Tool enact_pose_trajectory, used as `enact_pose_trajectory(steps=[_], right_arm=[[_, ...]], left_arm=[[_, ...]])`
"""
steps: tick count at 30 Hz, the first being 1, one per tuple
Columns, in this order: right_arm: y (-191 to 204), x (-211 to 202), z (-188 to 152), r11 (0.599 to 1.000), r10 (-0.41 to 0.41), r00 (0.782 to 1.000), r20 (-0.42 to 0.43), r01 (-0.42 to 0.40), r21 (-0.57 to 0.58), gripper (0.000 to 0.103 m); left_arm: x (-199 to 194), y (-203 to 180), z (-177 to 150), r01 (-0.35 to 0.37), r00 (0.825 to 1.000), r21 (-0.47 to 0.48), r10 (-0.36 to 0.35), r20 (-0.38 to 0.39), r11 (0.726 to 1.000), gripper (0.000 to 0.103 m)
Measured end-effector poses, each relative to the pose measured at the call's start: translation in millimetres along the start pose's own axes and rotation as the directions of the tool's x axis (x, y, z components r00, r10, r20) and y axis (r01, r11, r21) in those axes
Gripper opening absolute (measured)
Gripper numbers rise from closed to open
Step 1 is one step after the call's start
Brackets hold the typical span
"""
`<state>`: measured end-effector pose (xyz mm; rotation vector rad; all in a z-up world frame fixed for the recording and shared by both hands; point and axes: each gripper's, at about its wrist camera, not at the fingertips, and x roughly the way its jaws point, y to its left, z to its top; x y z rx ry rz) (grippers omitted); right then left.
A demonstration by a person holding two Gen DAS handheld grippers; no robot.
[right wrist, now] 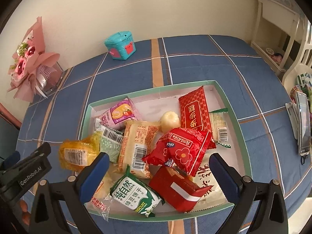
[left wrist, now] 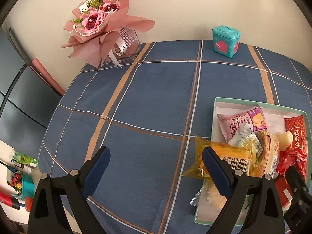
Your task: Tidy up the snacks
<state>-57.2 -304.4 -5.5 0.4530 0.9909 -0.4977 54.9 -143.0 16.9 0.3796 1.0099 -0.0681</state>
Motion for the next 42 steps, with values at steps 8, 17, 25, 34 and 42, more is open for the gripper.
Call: enact_pose_trajectory(steps=[8,17,25,34,42], right_arm=[[9,-12,-13,0.999,-0.001,1.0,0.011,0.001,-0.033,0.103],[14,-32,-33,0.999,-0.002,1.0,0.029,0.003,-0.044,0.103],[18,-48,-59,0.997,0.003,0.999,0.041,0.0,-0.079,0.103],[15,-59,-79,0.997,0.008,0.999,0.047,-0.004,-0.081,0.103],[12,-71,-85,0.997,0.007,0.997,0.077,-0.001,-0.073,0.103]], left_arm=[[-7,19,-12,0.027,1.0,-0.006,-0.028,-0.012,1.0,0.095],[-18,33,-45,0.085,0.996,0.016,-0.084,-0.033,0.996,0.095],[-23,44,-65,0.109,0.993,0.008,-0.108,-0.051,0.994,0.095],[-28,55,-87,0.125,0.991,0.005,-0.124,-0.046,0.992,0.095],[-35,65,-93,0.145,0.989,-0.019,-0.145,-0.024,0.989,0.095]])
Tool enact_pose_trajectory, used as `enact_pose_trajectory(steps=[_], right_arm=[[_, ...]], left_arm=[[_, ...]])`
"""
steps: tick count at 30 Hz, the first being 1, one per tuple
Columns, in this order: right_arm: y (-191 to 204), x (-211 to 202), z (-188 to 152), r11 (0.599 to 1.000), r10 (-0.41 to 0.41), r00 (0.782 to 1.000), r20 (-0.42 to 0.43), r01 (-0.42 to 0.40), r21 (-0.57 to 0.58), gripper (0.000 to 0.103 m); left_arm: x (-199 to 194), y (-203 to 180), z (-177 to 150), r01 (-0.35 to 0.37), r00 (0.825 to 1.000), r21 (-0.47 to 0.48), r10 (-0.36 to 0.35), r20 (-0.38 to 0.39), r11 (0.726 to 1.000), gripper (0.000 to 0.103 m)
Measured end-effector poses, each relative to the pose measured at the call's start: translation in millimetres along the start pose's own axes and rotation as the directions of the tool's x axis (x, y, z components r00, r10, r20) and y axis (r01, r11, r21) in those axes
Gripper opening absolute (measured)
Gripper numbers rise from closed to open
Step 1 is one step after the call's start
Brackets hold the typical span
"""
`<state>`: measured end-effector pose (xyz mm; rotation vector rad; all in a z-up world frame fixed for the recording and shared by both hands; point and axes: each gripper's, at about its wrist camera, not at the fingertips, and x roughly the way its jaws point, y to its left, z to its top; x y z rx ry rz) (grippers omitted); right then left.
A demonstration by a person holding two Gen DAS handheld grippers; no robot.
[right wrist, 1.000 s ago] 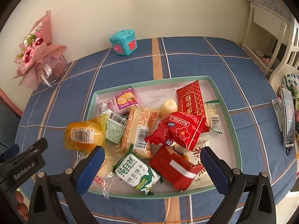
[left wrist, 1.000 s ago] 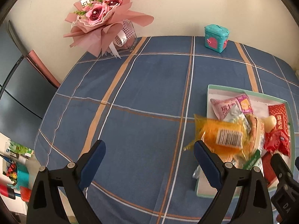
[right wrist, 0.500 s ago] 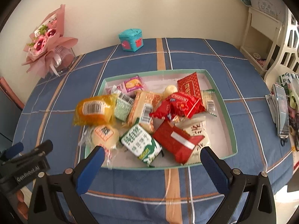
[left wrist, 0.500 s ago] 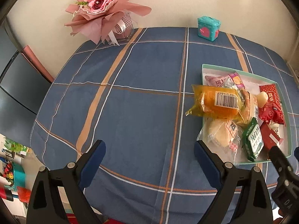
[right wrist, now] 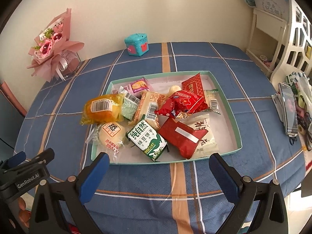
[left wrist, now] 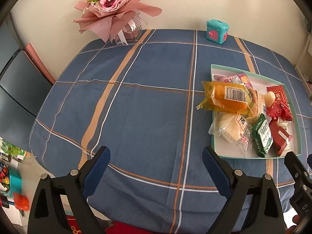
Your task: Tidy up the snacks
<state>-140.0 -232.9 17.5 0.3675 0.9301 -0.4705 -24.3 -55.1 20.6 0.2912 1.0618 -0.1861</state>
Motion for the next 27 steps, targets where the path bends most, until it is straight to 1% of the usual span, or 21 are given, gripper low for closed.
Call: enact_pose_trajectory(steps=[8,11,27], right_arm=[[-1.5,-2.6,2.1,1.0,0.008,1.0,0.008,-0.008,0.005,0.103],[-1.8,-1.4,2.0,1.0,0.016,1.0,0.001,-0.016,0.007,0.103],[3.6,1.3,1.6,1.0,0.008,1.0,-0.012,-0.009,-0.014,0.103]], left_arm=[[-5.1,-1.4,2.1,0.018,1.0,0.003,-0.019,0.016,1.0,0.095],[-5.2,-2.0,3.1,0.017,1.0,0.008,-0.017,0.019,1.0,0.095],[-3.4,1.0,4.5,0.011,1.0,-0.006,-0.011,0.014,1.0,0.095]])
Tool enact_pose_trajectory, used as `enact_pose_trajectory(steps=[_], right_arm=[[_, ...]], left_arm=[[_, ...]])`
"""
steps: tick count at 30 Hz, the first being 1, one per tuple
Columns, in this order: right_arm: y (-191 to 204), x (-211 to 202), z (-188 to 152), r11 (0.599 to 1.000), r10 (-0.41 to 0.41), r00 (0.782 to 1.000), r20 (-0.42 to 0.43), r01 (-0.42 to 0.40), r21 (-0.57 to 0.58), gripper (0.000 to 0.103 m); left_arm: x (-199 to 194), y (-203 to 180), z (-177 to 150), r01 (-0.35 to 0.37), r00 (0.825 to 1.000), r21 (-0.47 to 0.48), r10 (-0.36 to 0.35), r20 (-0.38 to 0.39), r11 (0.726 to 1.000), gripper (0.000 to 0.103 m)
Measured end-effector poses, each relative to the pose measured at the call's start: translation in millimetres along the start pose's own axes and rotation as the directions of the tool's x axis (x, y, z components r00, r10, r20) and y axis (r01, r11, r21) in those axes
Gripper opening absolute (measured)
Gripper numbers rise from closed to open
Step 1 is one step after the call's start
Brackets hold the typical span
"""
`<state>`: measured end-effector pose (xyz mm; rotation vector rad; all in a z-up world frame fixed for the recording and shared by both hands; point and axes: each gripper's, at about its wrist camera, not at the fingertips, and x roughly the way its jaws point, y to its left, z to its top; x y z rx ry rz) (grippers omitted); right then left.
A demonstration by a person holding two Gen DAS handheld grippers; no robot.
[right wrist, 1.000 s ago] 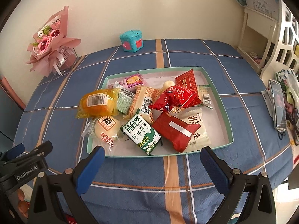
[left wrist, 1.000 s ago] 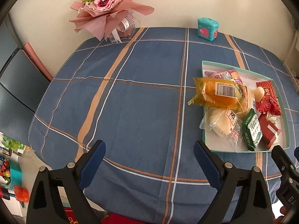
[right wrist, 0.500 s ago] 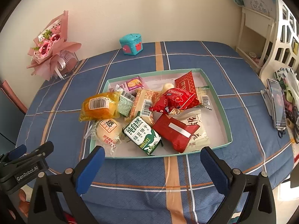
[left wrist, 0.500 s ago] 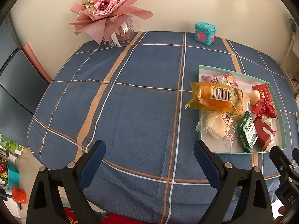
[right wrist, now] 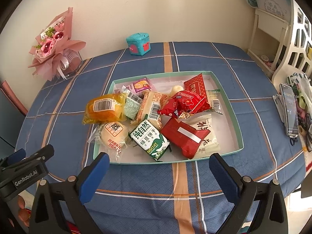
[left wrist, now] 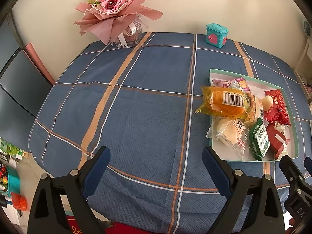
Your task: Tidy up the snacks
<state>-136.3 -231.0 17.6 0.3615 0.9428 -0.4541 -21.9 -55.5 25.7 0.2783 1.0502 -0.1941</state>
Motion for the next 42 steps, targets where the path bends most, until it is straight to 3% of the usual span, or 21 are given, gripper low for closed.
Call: enact_pose_trajectory(steps=[42], right_arm=[[6.1,4.4,-1.2,1.0,0.001,1.0,-0.017,-0.002,-0.027,0.103]], left_arm=[[1.5,4.4,0.6,-0.002,1.0,-0.015,0.002,-0.009,1.0,0.095]])
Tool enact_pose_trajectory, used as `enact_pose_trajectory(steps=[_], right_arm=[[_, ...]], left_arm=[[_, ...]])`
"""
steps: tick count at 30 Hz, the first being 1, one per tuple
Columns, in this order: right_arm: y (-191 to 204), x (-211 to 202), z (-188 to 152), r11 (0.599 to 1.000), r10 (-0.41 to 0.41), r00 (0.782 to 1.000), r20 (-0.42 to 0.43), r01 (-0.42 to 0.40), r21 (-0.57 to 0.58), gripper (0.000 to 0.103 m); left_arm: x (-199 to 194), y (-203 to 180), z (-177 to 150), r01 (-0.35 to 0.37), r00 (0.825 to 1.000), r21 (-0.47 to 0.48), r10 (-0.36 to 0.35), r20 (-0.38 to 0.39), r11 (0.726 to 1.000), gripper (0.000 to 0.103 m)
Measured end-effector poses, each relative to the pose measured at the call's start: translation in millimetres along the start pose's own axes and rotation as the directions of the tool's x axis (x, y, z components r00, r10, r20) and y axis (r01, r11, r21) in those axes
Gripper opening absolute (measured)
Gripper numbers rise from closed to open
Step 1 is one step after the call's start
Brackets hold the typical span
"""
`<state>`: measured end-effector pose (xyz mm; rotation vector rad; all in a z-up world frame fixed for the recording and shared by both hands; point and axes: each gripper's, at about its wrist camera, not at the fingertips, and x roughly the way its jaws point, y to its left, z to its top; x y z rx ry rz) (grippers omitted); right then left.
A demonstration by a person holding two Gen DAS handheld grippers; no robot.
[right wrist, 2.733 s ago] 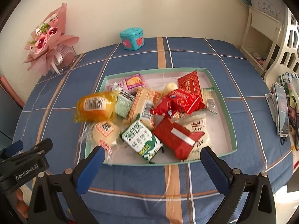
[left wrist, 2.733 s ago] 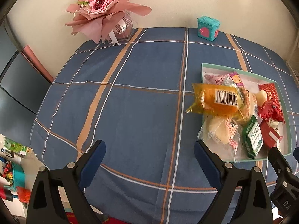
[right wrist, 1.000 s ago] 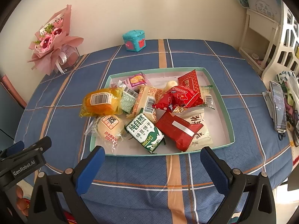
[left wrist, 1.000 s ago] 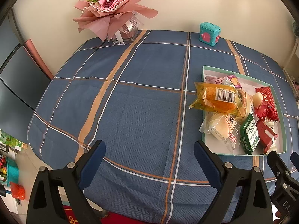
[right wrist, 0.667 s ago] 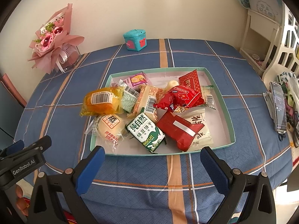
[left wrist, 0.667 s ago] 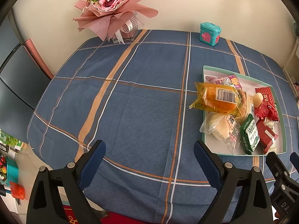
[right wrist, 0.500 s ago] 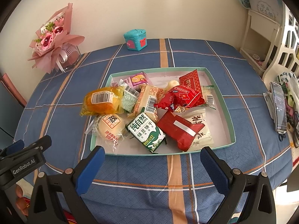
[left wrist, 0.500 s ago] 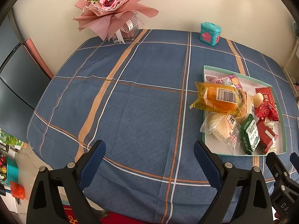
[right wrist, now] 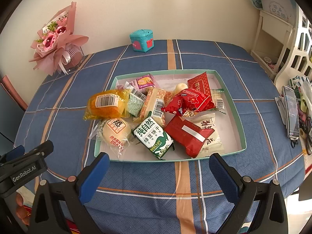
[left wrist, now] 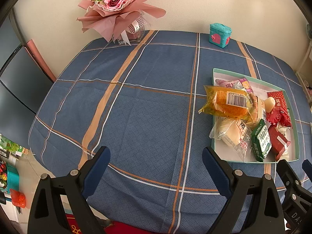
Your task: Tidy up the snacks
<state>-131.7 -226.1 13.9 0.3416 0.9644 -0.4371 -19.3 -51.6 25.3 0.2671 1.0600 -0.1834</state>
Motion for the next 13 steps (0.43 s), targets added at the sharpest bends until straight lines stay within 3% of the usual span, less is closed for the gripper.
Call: enact_pose_trajectory(steps=[13], right_arm=[[-0.3,0.4,0.6,1.0,0.001,1.0,-0.003,-0.001,-0.005,0.103]], left_arm=[[-2.5,-3.8,-1.4,-0.001,1.0,0.012,0.001,0.012,1.0,0.095]])
